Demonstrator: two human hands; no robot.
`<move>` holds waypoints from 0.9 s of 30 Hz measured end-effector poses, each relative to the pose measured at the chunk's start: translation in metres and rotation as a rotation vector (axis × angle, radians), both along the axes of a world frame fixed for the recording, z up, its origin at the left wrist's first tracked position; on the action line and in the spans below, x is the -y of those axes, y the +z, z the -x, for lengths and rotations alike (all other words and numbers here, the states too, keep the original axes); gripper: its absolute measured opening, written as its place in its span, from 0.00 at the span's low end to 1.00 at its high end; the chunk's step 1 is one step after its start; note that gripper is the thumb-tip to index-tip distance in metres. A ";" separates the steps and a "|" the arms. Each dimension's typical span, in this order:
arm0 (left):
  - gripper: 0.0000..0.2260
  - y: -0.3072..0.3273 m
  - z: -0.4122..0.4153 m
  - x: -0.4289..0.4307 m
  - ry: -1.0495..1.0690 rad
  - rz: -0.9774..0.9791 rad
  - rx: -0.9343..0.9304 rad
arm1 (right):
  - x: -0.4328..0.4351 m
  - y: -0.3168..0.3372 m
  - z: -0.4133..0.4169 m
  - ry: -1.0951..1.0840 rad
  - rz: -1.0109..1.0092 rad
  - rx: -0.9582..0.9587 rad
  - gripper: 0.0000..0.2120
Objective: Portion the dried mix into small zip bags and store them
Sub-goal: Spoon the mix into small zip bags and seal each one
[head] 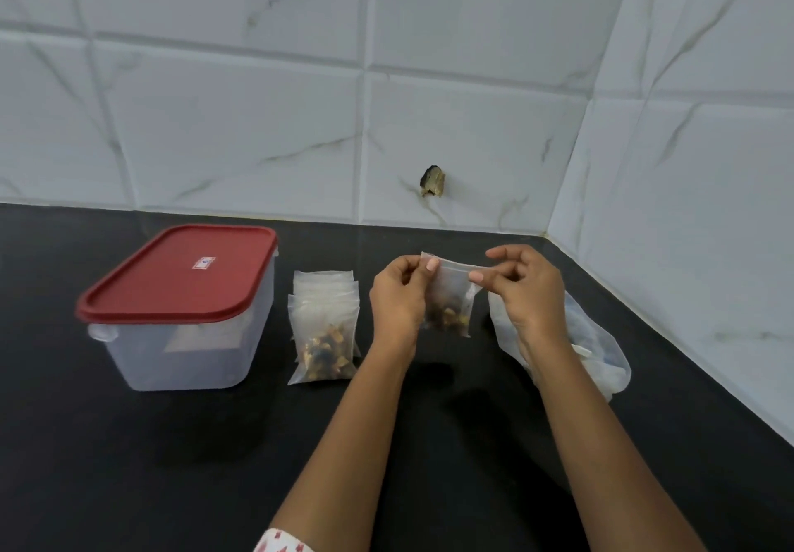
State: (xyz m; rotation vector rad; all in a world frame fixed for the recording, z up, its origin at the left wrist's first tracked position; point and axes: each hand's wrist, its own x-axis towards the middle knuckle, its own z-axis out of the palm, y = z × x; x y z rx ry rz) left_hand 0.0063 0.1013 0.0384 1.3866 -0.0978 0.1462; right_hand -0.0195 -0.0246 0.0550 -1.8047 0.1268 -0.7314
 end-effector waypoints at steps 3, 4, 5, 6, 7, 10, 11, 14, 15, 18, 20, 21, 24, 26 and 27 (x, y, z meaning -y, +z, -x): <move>0.03 0.000 0.021 -0.013 0.133 -0.005 0.054 | -0.020 0.000 0.013 0.144 -0.190 0.029 0.10; 0.03 -0.001 0.028 -0.018 0.182 -0.017 0.056 | -0.030 0.000 0.017 0.184 -0.253 0.014 0.09; 0.03 -0.002 0.033 -0.022 0.228 -0.015 0.057 | -0.039 -0.001 0.019 0.210 -0.292 -0.011 0.08; 0.04 -0.003 0.037 -0.027 0.271 -0.003 0.055 | -0.047 -0.004 0.021 0.239 -0.317 -0.043 0.07; 0.04 -0.004 0.042 -0.034 0.313 0.008 0.051 | -0.058 -0.005 0.025 0.271 -0.334 -0.083 0.05; 0.06 -0.008 0.055 -0.053 0.418 -0.001 0.025 | -0.086 -0.013 0.039 0.334 -0.281 -0.244 0.06; 0.05 -0.009 0.059 -0.059 0.445 -0.007 0.015 | -0.094 -0.018 0.042 0.337 -0.253 -0.278 0.07; 0.03 -0.017 0.065 -0.072 0.488 -0.022 -0.027 | -0.112 -0.034 0.043 0.276 -0.154 -0.291 0.08; 0.04 -0.020 0.066 -0.075 0.495 -0.038 -0.039 | -0.117 -0.038 0.042 0.253 -0.121 -0.283 0.08; 0.10 -0.029 0.064 -0.082 0.515 -0.156 -0.058 | -0.129 -0.044 0.038 0.221 -0.058 -0.258 0.07; 0.14 -0.034 0.062 -0.085 0.519 -0.303 -0.066 | -0.135 -0.047 0.034 0.199 -0.020 -0.260 0.09; 0.15 -0.036 0.062 -0.085 0.512 -0.367 -0.075 | -0.138 -0.049 0.032 0.194 -0.006 -0.267 0.10; 0.18 -0.040 0.056 -0.088 0.459 -0.434 -0.100 | -0.146 -0.051 0.032 0.214 -0.040 -0.290 0.16; 0.18 -0.042 0.048 -0.090 0.419 -0.427 -0.093 | -0.150 -0.050 0.032 0.244 -0.105 -0.297 0.19; 0.19 -0.042 0.044 -0.091 0.398 -0.423 -0.090 | -0.151 -0.049 0.031 0.257 -0.129 -0.304 0.19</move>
